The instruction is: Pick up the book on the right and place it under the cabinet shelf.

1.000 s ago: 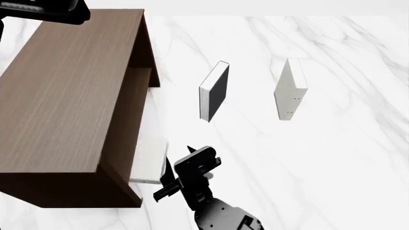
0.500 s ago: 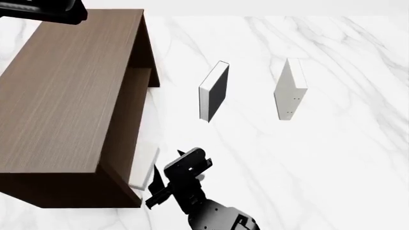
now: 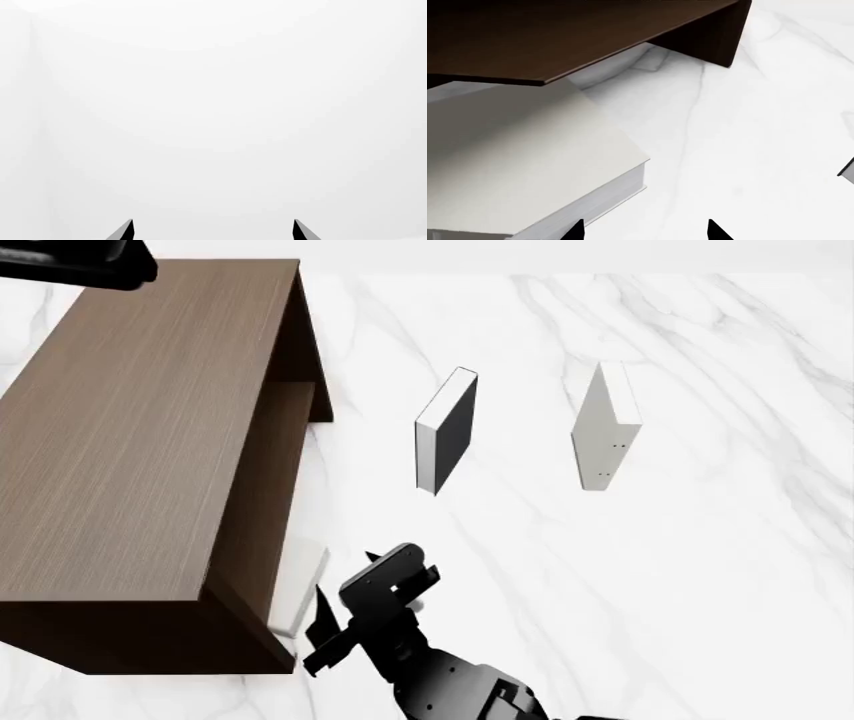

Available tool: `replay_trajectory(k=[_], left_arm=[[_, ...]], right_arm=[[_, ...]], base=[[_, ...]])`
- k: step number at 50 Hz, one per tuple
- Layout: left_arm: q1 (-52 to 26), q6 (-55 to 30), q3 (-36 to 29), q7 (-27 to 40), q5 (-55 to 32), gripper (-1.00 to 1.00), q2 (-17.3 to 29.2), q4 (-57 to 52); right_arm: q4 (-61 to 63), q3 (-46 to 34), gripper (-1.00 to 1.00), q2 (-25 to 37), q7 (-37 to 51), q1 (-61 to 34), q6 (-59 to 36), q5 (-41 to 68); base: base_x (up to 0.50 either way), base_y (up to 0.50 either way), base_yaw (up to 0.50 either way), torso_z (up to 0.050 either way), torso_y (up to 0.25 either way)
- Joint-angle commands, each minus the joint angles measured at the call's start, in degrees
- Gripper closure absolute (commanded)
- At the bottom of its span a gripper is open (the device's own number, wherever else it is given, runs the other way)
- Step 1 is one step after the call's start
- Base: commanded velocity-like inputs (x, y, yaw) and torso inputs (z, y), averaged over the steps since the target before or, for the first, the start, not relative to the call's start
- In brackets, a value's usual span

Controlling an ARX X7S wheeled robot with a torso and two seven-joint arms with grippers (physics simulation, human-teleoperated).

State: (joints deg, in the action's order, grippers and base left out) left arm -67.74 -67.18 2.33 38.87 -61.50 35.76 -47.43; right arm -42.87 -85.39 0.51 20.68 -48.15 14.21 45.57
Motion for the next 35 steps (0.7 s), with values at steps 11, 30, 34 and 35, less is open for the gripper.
replay_trajectory(k=[11, 30, 34, 35], left_arm=[[1.3, 0.4, 1.7, 0.7, -1.7, -1.0, 1.6, -0.7], [2.3, 0.9, 1.8, 1.1, -2.4, -1.0, 2.2, -1.0], [2.2, 0.8, 2.0, 1.5, -2.8, -1.0, 2.4, -1.1], [2.2, 0.8, 2.0, 1.5, -2.9, -1.0, 2.4, -1.1]], right_arm=[[-0.2, -2.8, -1.0, -0.5, -3.2, -0.3, 1.5, 0.9], [-4.0, -2.8, -1.0, -0.5, -0.6, -1.1, 4.8, -0.7], [-5.6, -2.7, -1.0, -0.5, 2.4, -1.3, 4.4, -2.4], [-6.0, -2.7, -1.0, -0.5, 3.3, -1.4, 4.4, -3.0]], base=[[0.0, 0.0, 0.0, 0.0, 0.0], [0.0, 0.0, 0.0, 0.0, 0.0], [0.0, 0.0, 0.0, 0.0, 0.0], [0.0, 0.0, 0.0, 0.0, 0.0]])
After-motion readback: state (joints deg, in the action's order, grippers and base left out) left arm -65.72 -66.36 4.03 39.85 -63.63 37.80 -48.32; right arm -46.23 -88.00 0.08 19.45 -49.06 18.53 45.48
